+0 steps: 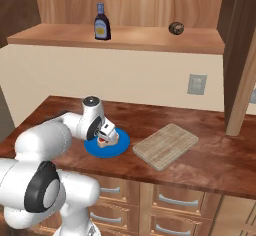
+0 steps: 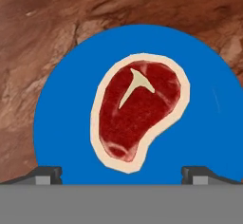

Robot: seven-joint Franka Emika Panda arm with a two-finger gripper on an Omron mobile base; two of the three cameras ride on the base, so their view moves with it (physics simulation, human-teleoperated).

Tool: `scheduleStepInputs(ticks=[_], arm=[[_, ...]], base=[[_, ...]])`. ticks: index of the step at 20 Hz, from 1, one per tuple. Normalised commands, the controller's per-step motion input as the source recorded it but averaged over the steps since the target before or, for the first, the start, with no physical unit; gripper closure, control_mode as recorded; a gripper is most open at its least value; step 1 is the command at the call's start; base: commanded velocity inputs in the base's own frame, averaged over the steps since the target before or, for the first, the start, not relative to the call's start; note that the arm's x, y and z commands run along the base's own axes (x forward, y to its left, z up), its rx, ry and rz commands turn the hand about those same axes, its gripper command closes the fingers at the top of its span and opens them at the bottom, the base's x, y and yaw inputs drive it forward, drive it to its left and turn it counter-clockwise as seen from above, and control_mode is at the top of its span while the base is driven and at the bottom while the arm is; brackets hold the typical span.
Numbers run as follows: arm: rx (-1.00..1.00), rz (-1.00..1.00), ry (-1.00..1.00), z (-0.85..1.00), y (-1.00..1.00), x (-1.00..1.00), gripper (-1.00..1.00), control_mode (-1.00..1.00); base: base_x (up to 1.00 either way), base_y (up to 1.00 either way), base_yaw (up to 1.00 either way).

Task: Pick the steak from the plate and place it on the cutting board. Then pick the condiment bottle from the cabinet and place it next to the cutting board.

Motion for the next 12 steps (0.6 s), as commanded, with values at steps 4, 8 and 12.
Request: scheduleStepInputs(ticks=[4,8,12], arm=[[0.01,0.0,0.0,-0.18,0.0,0.17,-1.0,-1.0],[0.0,0.0,0.0,-0.2,0.0,0.11,-1.0,-1.0],[0.0,0.0,-0.01,-0.21,0.0,0.08,-1.0,-1.0]], base=[[0.0,0.0,0.0],[0.0,0.0,0.0],[0.0,0.0,0.0]])
